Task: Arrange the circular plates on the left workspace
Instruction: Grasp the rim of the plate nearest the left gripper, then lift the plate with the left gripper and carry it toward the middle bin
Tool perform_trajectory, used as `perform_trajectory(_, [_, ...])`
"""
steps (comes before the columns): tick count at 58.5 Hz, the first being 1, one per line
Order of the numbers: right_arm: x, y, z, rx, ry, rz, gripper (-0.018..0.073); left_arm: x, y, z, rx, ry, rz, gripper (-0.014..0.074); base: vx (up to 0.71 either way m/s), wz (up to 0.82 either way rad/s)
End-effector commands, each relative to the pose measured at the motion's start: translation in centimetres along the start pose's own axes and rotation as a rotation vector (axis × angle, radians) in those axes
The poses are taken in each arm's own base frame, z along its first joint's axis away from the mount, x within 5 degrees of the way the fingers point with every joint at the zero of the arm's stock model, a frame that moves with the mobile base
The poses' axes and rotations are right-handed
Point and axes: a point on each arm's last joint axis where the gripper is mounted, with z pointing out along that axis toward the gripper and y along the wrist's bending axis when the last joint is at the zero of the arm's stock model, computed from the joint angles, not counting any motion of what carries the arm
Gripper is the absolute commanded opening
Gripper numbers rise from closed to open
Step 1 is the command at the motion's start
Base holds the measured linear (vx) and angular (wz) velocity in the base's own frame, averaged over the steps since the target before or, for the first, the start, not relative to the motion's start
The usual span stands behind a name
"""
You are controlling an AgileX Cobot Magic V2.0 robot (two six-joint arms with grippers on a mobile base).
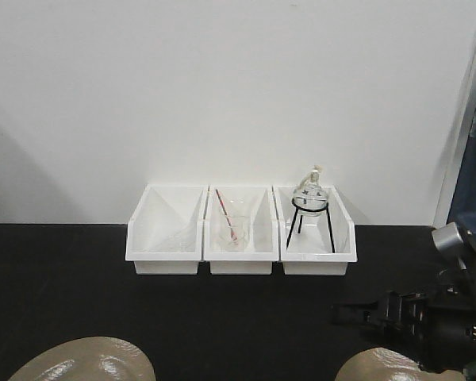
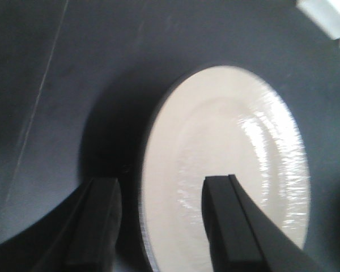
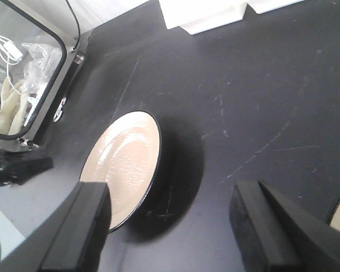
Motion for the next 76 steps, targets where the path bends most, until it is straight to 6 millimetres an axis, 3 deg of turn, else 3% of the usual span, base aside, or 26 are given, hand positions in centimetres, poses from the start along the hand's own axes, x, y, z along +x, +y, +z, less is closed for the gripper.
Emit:
perform_trajectory(1, [-1.1, 1.3, -0.7, -0.046, -0.055, -0.03, 0.0494, -0.9, -0.3, 0.0, 0.033, -0.032, 0.02, 0.0443, 0.0, 0.0])
perform_trajectory(15, [-1.1, 1.3, -0.7, -0.046, -0.055, -0.046, 0.0494, -0.7, 1.5, 3.0, 0.139, 0.026, -0.038, 0.0443, 0.0, 0.0])
perform_trajectory(33, [-1.2, 1.3, -0.7, -0.05, -0.066, -0.035, 0.0494, -0.7, 2.0, 4.6, 0.244, 0.029, -0.085, 0.0443, 0.0, 0.0])
perform_trajectory(55, [-1.2, 1.3, -0.7, -0.05, -0.066, -0.036, 0.0494, 0.5, 0.4, 7.6, 0.275, 0.137, -0.023, 0.0435, 0.0, 0.0])
perform_trajectory(62, [-1.2, 1.3, -0.7, -0.051, -0.066, -0.035, 0.0494, 0.6, 0.2, 7.9, 0.254, 0.144, -0.005, 0.033, 0.0, 0.0])
perform_trajectory(71, [-1.3, 1.3, -0.7, -0.056, -0.069, -0.03, 0.0494, 0.6, 0.2, 7.9, 0.257, 0.144, -0.007, 0.0002, 0.0, 0.0])
perform_trajectory(76, [-1.4, 1.4, -0.7, -0.062, -0.078, -0.021, 0.0494, 0.5, -0.1, 7.9, 0.288, 0.136, -0.025, -0.0009, 0.0, 0.0])
